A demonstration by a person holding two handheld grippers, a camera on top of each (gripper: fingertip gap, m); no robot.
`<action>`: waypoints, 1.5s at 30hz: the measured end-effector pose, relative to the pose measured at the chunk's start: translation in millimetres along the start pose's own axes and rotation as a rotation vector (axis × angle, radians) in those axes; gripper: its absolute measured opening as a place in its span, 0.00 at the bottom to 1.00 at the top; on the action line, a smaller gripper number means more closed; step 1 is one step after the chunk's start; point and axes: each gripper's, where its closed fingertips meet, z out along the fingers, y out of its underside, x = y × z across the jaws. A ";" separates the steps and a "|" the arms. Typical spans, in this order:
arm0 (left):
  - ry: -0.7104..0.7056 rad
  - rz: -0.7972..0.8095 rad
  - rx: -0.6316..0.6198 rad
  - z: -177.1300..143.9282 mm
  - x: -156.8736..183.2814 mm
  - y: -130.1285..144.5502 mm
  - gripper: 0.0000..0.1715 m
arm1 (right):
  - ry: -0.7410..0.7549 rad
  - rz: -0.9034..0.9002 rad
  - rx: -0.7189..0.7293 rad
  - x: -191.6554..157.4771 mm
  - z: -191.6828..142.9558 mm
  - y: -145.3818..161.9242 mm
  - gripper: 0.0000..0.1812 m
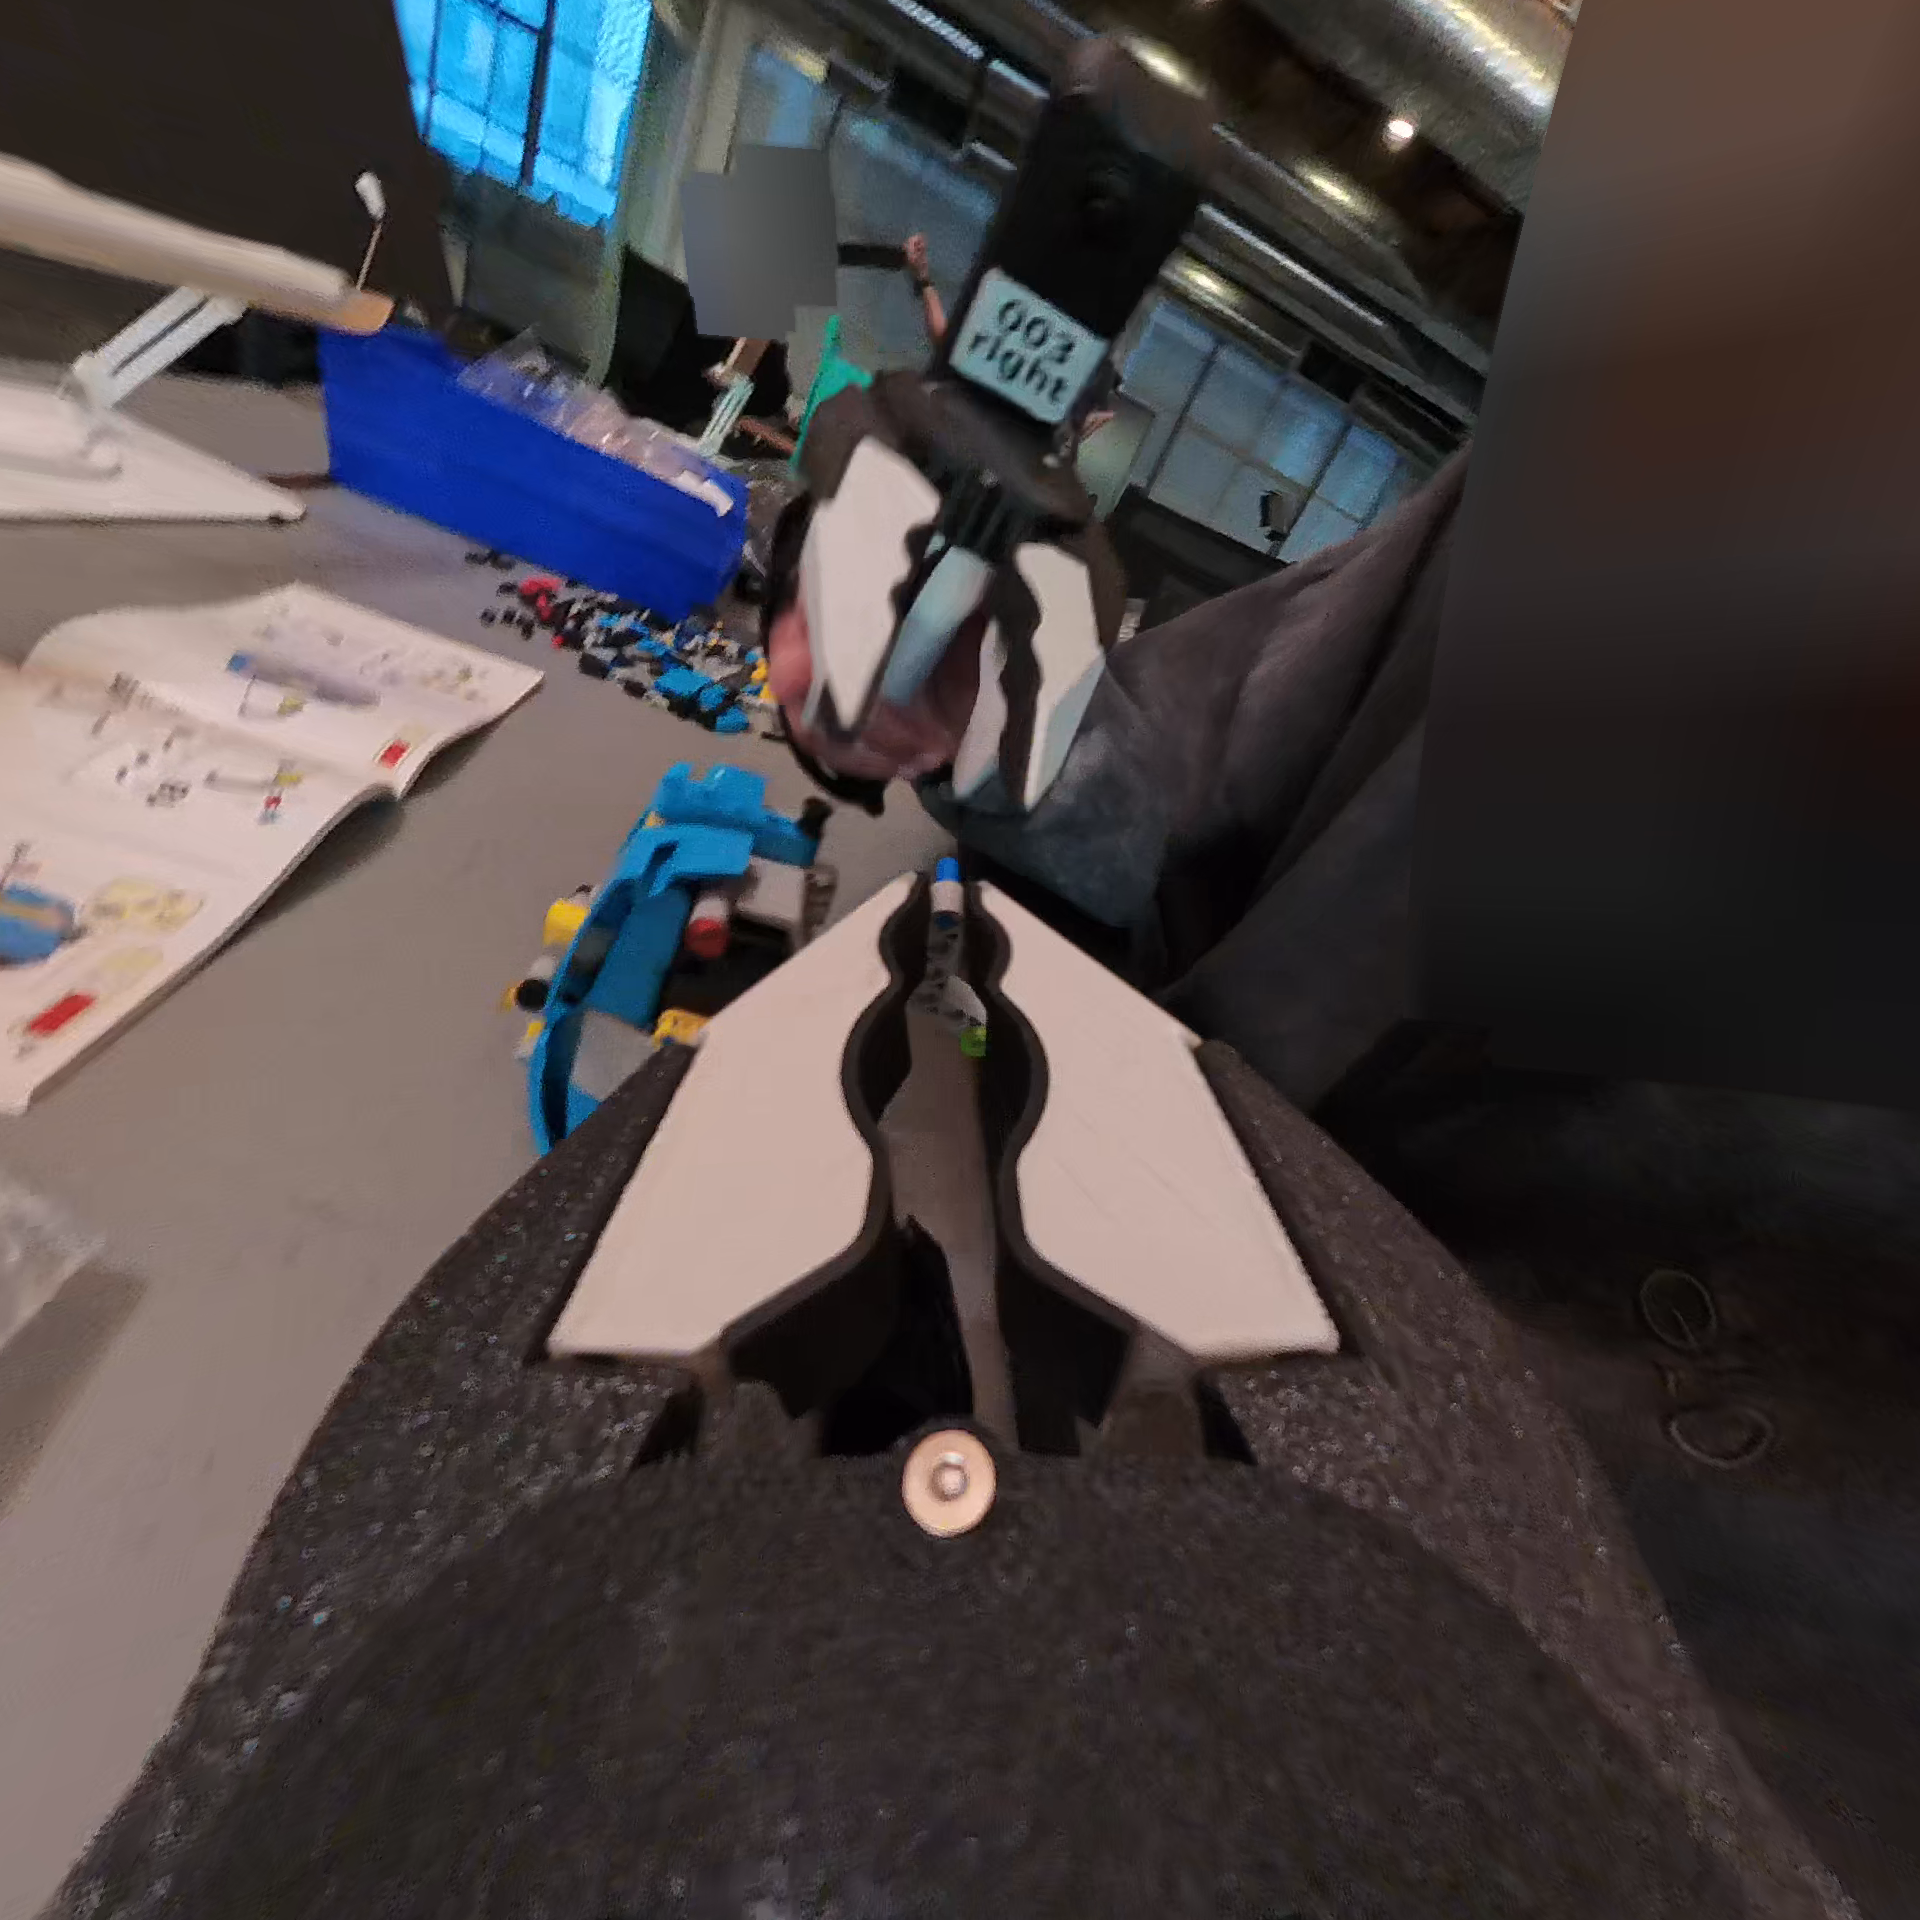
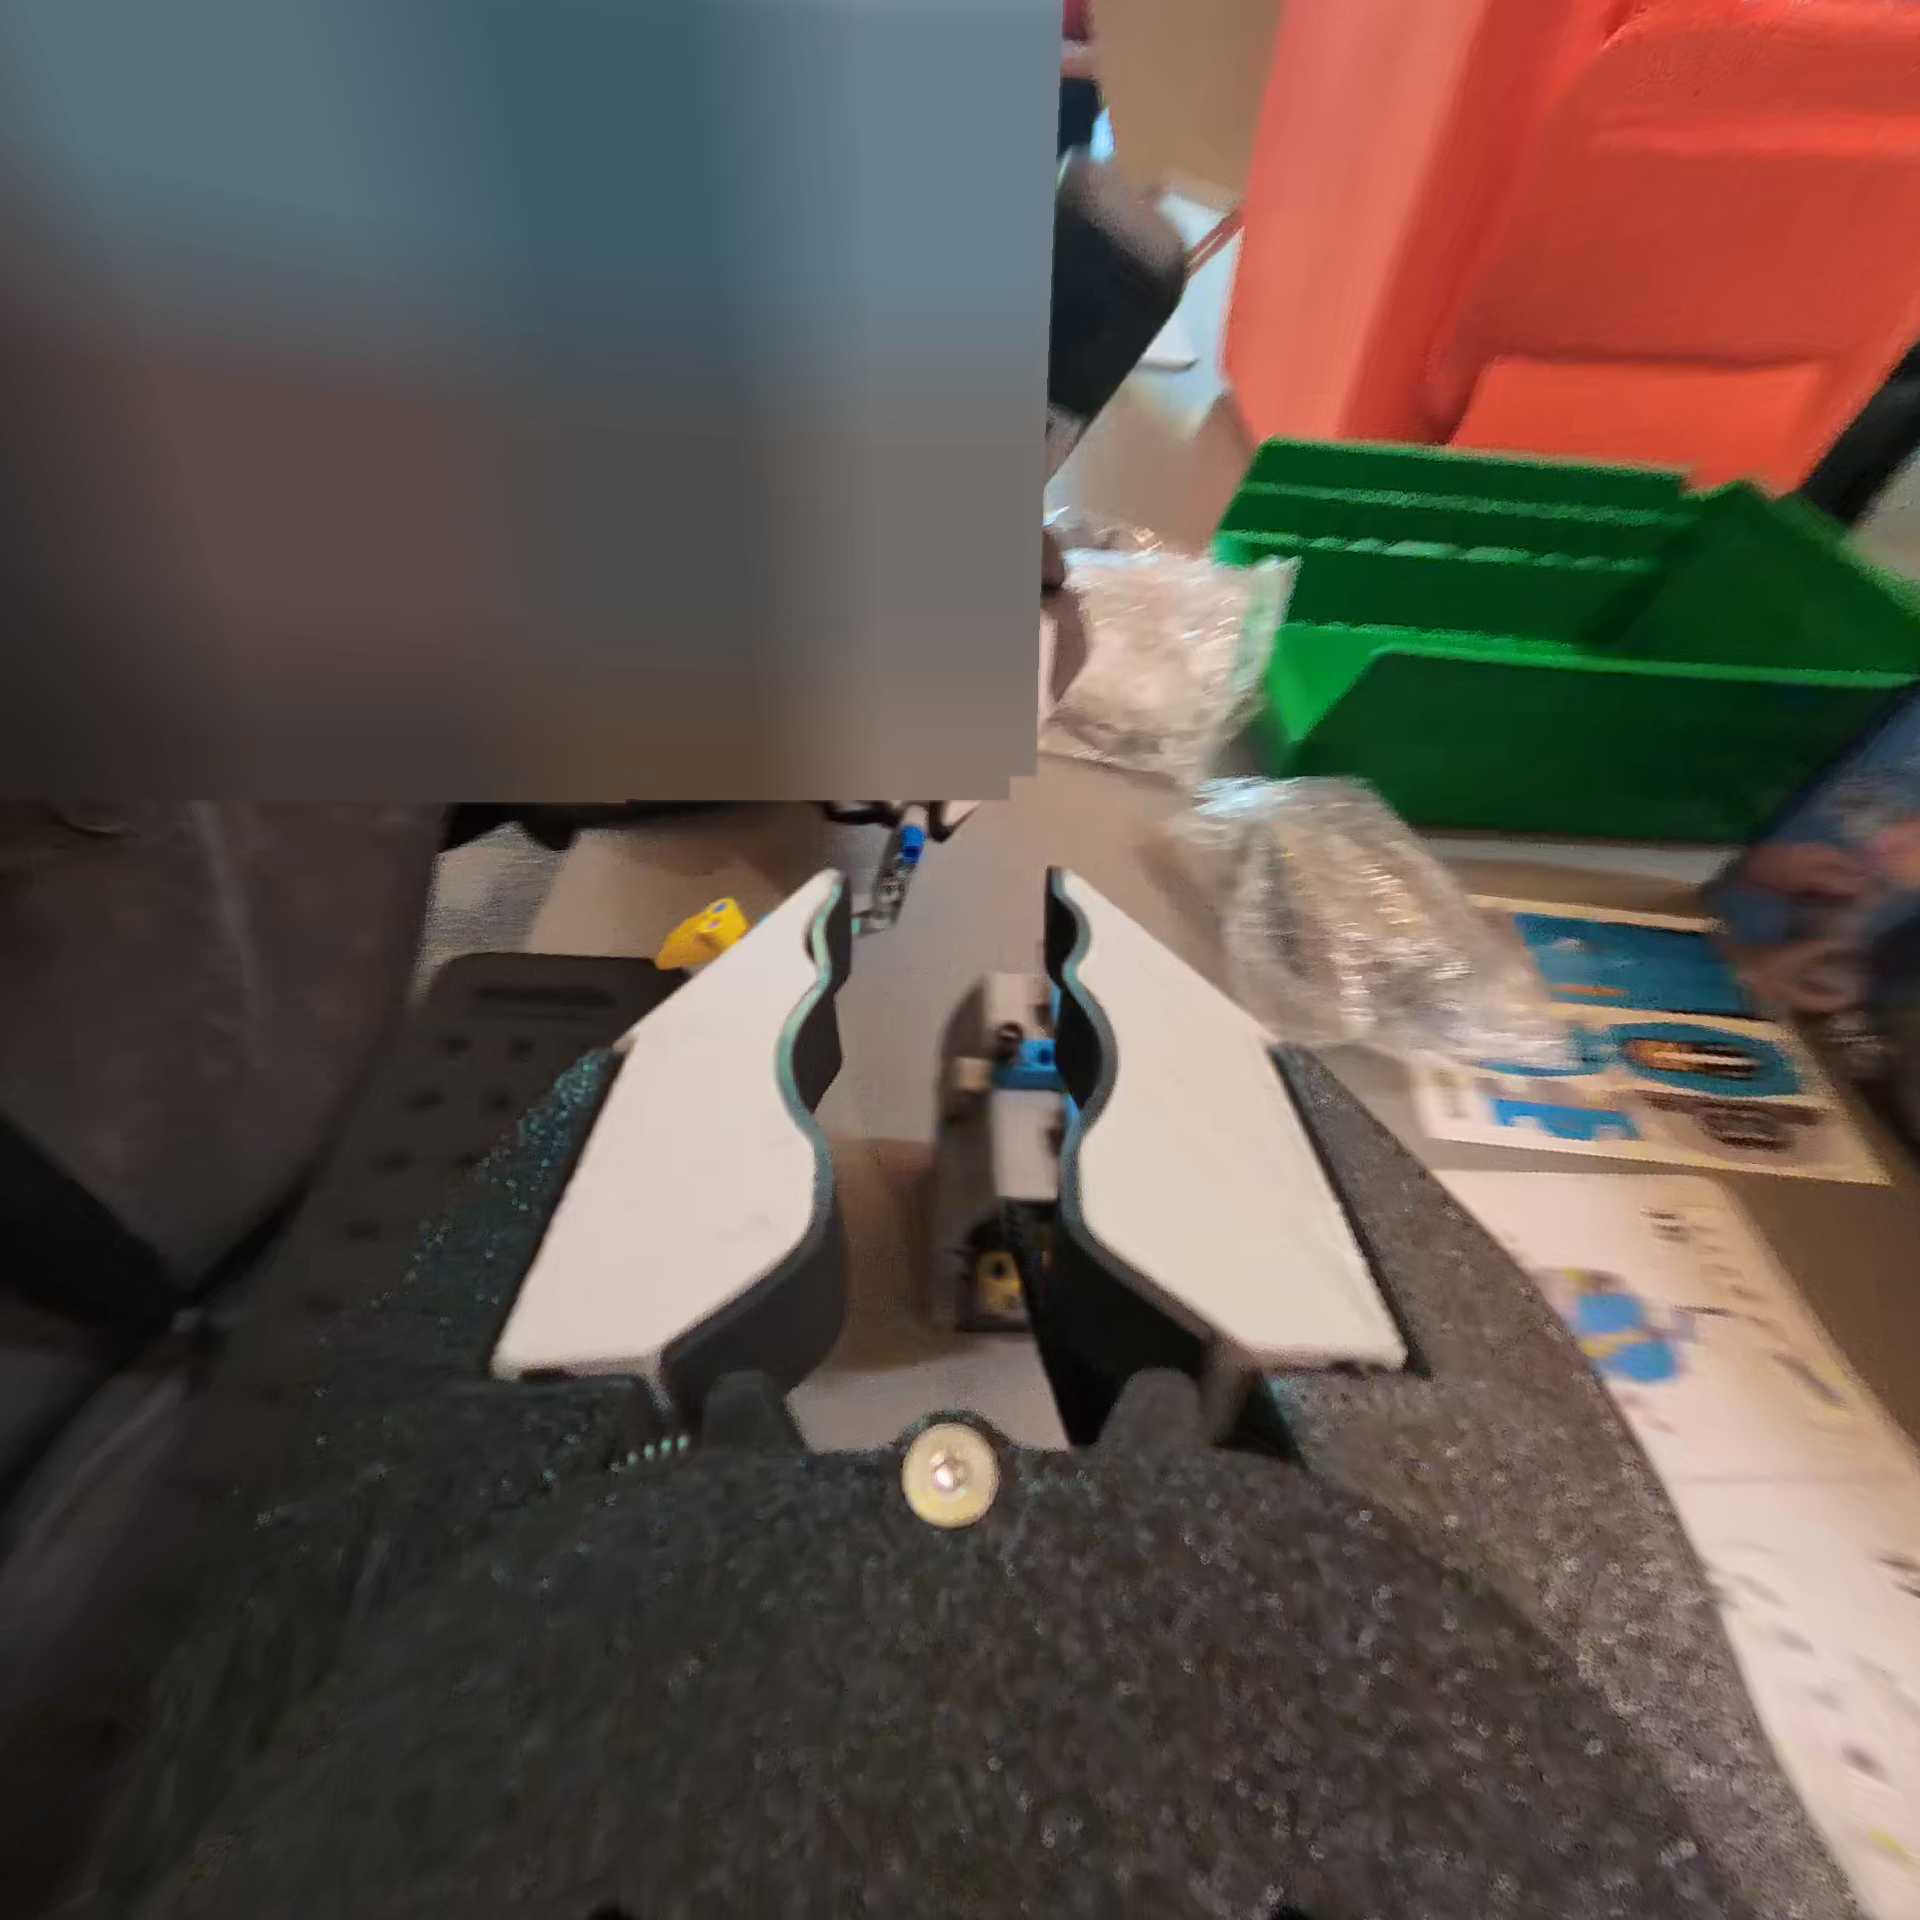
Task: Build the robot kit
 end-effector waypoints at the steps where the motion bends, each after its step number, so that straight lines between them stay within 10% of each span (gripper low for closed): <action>1: 0.014 0.029 0.005 1.5 5.1 -1.3 0.03 | -0.034 0.035 -0.027 -7.7 8.2 3.1 0.20; 11: 0.034 0.041 -0.016 8.7 9.6 4.5 0.03 | -0.062 0.015 -0.064 -21.6 27.5 13.4 0.03; 45: -0.040 -0.011 0.011 8.3 -7.2 3.5 0.04 | -0.028 0.181 0.053 -3.8 26.7 10.6 0.02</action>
